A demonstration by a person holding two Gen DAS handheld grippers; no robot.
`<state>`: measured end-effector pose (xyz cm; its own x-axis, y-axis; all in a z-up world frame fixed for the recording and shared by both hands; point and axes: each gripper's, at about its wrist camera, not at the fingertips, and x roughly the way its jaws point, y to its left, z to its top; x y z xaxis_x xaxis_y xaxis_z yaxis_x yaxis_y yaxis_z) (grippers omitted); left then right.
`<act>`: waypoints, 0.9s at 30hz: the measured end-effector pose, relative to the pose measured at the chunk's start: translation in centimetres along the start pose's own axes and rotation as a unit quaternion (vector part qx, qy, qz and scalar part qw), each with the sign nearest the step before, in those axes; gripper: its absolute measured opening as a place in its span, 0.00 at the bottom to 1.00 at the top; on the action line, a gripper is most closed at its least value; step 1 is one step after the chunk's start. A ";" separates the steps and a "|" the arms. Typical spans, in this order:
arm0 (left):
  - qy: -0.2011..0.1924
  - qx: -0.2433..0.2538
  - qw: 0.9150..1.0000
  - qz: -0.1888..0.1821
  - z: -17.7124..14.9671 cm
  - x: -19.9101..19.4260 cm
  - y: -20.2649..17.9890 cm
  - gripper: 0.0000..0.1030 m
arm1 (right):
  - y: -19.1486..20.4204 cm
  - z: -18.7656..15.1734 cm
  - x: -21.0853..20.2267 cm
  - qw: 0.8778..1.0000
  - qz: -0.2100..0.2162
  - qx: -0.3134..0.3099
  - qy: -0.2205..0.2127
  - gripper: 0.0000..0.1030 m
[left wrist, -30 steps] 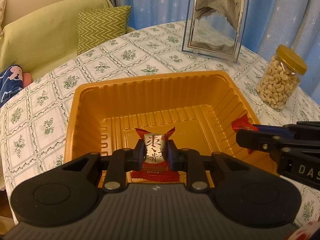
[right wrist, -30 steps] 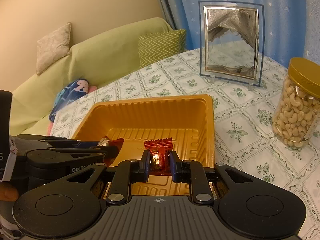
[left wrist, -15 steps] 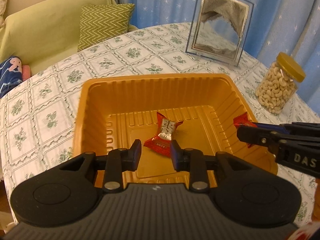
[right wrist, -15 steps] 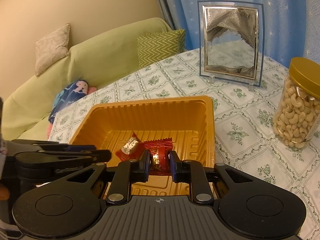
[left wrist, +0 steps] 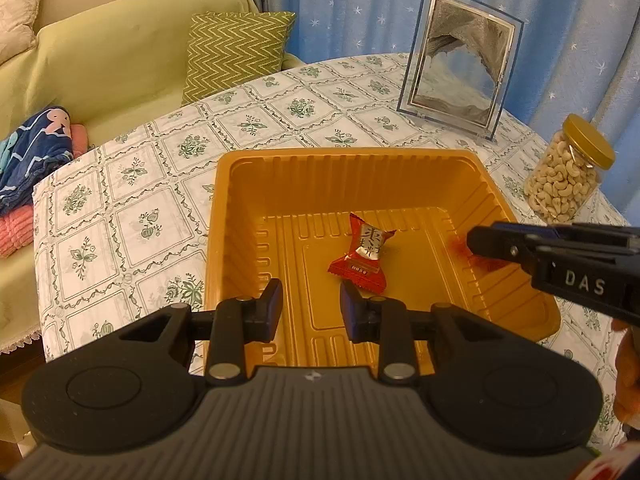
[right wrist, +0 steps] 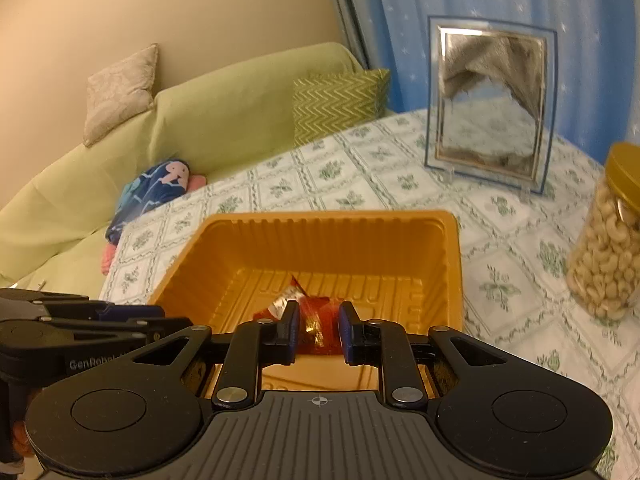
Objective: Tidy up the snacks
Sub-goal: 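Open the left tool to drop the large candy while the right tool releases its candy, then withdraw both open tools from the tray back toward the remaining candies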
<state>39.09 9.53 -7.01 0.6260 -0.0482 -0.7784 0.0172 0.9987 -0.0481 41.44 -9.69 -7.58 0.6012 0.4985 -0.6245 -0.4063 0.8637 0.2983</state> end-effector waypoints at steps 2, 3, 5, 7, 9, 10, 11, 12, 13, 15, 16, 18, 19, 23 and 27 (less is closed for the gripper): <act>-0.001 -0.002 1.000 0.002 -0.1 -0.3 0.1 0.27 | 0.3 0.2 0.0 1.000 0.002 -0.004 -0.002 0.21; -0.002 -0.003 1.000 0.002 -0.2 -0.4 0.1 0.27 | 0.3 0.2 0.0 1.000 0.006 -0.004 -0.003 0.24; -0.002 -0.006 1.000 0.003 -0.3 -0.8 0.0 0.28 | 0.3 0.2 -0.4 1.000 0.006 0.000 -0.007 0.46; -0.001 -0.008 1.000 0.003 -0.6 -1.3 -0.1 0.29 | 0.3 0.0 -1.4 1.000 0.004 0.003 -0.023 0.60; -0.001 -0.010 1.000 0.003 -0.8 -1.9 -0.2 0.32 | 0.1 -0.1 -2.4 1.000 0.009 0.003 -0.025 0.60; -0.001 -0.012 1.000 0.003 -1.0 -2.3 -0.3 0.33 | 0.1 -0.2 -2.8 1.000 0.008 0.004 -0.023 0.60; -0.001 -0.014 1.000 0.003 -1.2 -2.7 -0.4 0.34 | 0.0 -0.4 -3.3 1.000 0.007 0.005 -0.022 0.60; -0.001 -0.016 1.000 0.002 -1.4 -3.1 -0.5 0.35 | -0.1 -0.7 -3.8 1.000 0.008 0.008 -0.022 0.61; -0.001 -0.019 1.000 0.002 -1.6 -3.5 -0.6 0.38 | -0.2 -0.9 -4.4 1.000 0.007 0.010 -0.023 0.61; -0.001 -0.024 1.000 0.004 -2.0 -4.5 -0.8 0.41 | -0.4 -1.5 -5.4 1.000 0.007 0.016 -0.020 0.62; -0.001 -0.025 1.000 0.007 -2.3 -5.1 -1.0 0.42 | -0.5 -1.7 -5.9 1.000 0.007 0.018 -0.020 0.62; -0.003 -0.024 1.000 0.012 -2.9 -6.2 -1.4 0.42 | -0.5 -2.4 -7.2 1.000 0.009 0.021 -0.022 0.62; -0.004 -0.025 1.000 0.014 -3.2 -6.8 -1.6 0.44 | -0.5 -2.6 -7.7 0.999 0.009 0.021 -0.022 0.62; -0.005 -0.036 0.999 0.017 -4.6 -9.3 -2.3 0.46 | -0.2 -3.7 -10.3 0.999 0.014 0.022 -0.021 0.64; -0.003 -0.045 0.999 0.021 -6.1 -11.4 -3.3 0.49 | 0.0 -5.3 -12.6 0.999 0.017 0.023 -0.014 0.67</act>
<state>27.13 6.73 -1.81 0.6291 -0.0055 -0.7773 -0.0795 0.9943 -0.0713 30.24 -16.40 -3.51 0.6072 0.5293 -0.5926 -0.3946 0.8482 0.3532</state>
